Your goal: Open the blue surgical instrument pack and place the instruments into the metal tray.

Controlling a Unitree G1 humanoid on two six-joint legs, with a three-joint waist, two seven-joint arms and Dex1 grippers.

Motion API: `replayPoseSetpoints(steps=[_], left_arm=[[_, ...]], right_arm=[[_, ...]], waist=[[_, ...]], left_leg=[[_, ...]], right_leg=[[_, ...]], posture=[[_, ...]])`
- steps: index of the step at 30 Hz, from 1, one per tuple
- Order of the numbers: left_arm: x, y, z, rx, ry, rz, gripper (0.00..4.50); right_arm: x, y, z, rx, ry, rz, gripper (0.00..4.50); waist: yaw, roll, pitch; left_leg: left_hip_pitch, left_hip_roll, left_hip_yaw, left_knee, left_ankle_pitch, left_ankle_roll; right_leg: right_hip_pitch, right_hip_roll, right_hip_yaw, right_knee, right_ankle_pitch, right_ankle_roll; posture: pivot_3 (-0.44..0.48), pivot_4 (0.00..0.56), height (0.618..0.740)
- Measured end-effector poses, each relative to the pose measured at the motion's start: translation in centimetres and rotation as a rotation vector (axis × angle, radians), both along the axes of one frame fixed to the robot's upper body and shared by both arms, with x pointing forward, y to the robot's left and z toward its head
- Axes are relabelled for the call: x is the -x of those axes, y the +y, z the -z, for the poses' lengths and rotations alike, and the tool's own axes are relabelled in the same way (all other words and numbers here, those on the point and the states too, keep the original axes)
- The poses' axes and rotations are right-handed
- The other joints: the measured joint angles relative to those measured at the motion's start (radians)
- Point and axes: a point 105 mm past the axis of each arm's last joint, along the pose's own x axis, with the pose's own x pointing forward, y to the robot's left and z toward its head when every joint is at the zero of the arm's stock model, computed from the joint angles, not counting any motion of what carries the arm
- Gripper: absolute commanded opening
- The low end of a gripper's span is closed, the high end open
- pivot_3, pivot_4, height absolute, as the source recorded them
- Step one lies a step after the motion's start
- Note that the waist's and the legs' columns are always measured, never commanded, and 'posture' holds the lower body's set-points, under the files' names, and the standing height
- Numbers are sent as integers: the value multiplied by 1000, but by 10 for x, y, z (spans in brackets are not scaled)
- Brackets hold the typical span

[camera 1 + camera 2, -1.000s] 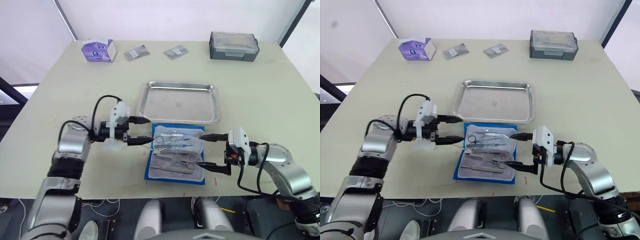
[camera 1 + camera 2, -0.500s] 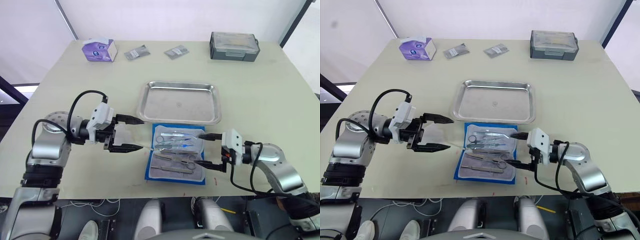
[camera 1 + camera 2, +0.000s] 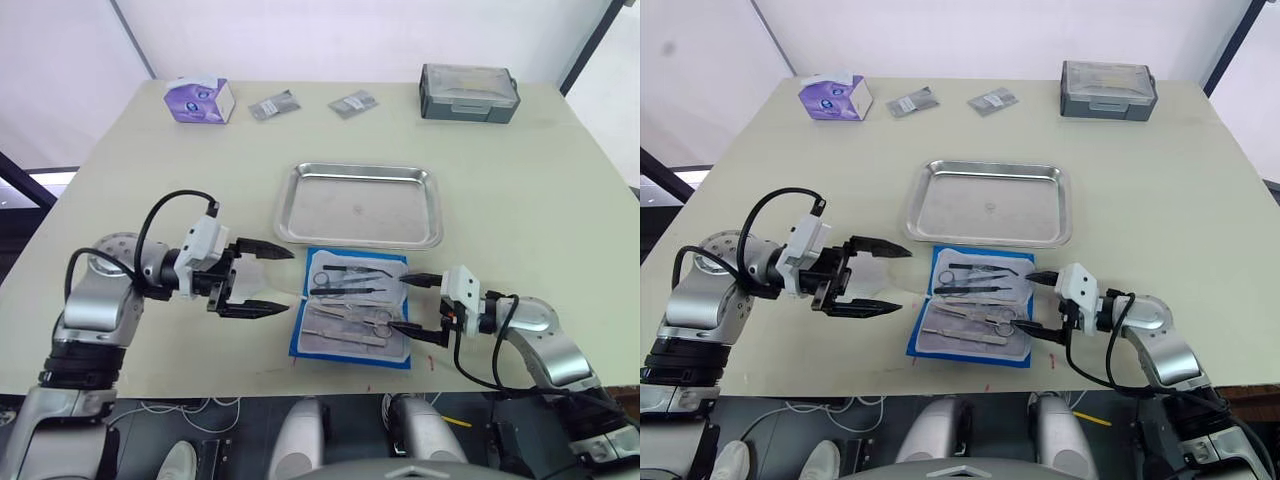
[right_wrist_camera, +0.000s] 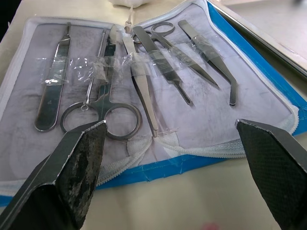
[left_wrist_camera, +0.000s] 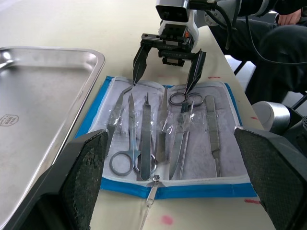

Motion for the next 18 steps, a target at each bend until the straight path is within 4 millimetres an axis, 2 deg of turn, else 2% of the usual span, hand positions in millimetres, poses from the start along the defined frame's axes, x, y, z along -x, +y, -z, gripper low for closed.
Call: replayPoseSetpoints(steps=[9,18], left_arm=[[-1,-2,2,16,13,-8,4432],[0,-4,5,27,24,-11,4432]], right_arm=[[-1,10,1,-54,10,11,4500],[-1,13,6,-23,-4,13,4500]], waist=[[0,0,0],[-2,0,0]], left_leg=[[0,0,0,0,0,0],[1,0,0,0,0,0]], right_leg=[[0,0,0,0,0,0],[0,0,0,0,0,0]], posture=[[0,150,731],[0,150,731]])
